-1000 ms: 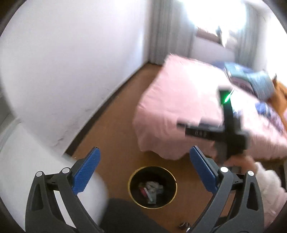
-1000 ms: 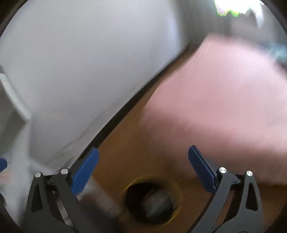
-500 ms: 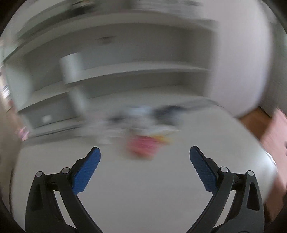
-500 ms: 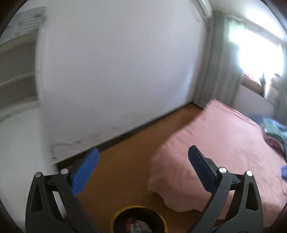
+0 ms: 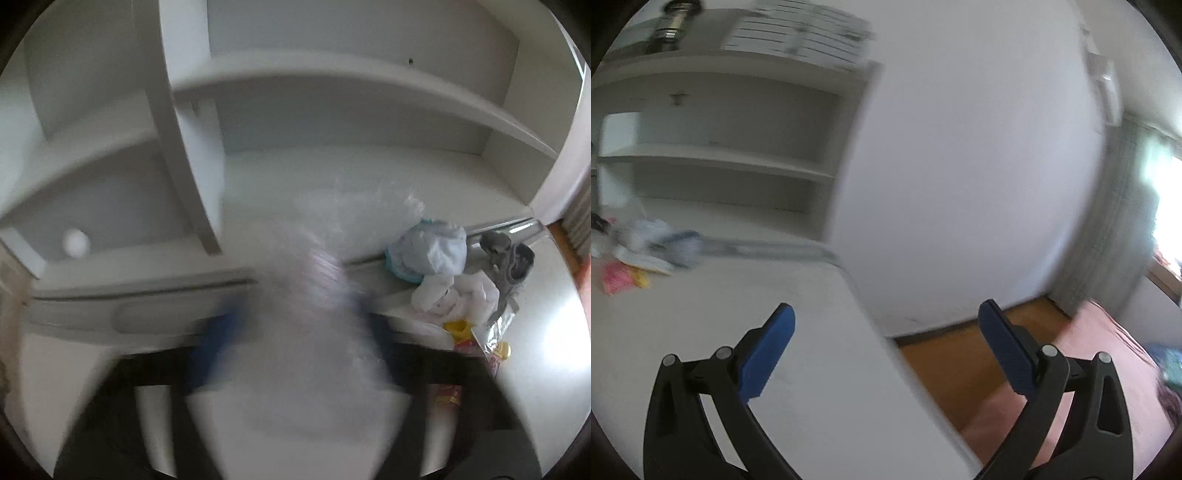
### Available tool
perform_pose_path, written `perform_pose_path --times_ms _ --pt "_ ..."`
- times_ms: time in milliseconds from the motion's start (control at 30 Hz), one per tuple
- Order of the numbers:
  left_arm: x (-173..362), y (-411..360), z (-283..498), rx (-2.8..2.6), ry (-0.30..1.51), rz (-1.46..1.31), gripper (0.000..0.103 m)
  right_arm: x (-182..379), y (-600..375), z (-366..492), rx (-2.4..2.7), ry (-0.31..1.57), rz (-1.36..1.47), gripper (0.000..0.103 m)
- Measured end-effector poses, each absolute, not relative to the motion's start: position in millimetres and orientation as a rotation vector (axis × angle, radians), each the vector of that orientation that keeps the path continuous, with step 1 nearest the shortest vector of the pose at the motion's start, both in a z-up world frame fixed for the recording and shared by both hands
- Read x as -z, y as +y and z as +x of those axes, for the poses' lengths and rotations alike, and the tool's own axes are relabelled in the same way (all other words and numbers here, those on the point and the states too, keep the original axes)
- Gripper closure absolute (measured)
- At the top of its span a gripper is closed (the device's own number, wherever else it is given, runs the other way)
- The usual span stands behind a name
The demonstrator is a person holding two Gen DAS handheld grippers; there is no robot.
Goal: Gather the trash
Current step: 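Grasp the clear plastic bag with left tool while right tool grasps the grey-blue cloth, then carry both items over the bin and open both tools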
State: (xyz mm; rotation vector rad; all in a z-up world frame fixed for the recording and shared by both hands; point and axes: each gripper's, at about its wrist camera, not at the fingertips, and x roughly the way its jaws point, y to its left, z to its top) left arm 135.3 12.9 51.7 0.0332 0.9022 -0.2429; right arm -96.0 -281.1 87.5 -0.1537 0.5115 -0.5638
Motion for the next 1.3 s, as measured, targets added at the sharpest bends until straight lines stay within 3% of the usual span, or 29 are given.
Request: perform_pose_path --times_ms 100,333,500,600,800,867,933,1067,1300 --pt "-50 21 134 0.285 0.870 -0.021 0.081 -96 -251 -56 0.447 0.523 -0.175 0.007" --pt "-72 51 113 0.303 0.726 -0.113 0.081 -87 -198 72 0.151 0.717 -0.135 0.007" --pt "-76 79 111 0.273 0.724 -0.155 0.081 -59 -191 121 0.106 0.829 -0.060 0.010" --pt "-71 82 114 0.266 0.736 -0.155 0.081 -52 -192 133 0.119 0.855 -0.057 0.019" --pt "-64 60 125 0.252 0.757 -0.114 0.081 -35 -210 129 0.071 0.903 0.039 0.054" --pt "-62 62 127 0.248 0.762 -0.113 0.081 -37 -210 127 0.052 0.886 0.051 0.074" --pt "-58 62 128 0.250 0.774 -0.108 0.081 -38 -213 123 0.044 0.869 0.068 0.082" --pt "-47 41 141 0.247 0.788 -0.093 0.081 -42 -226 120 0.046 0.847 0.130 0.087" --pt "-46 39 150 0.259 0.803 -0.115 0.081 -43 -227 119 0.039 0.850 0.139 0.088"
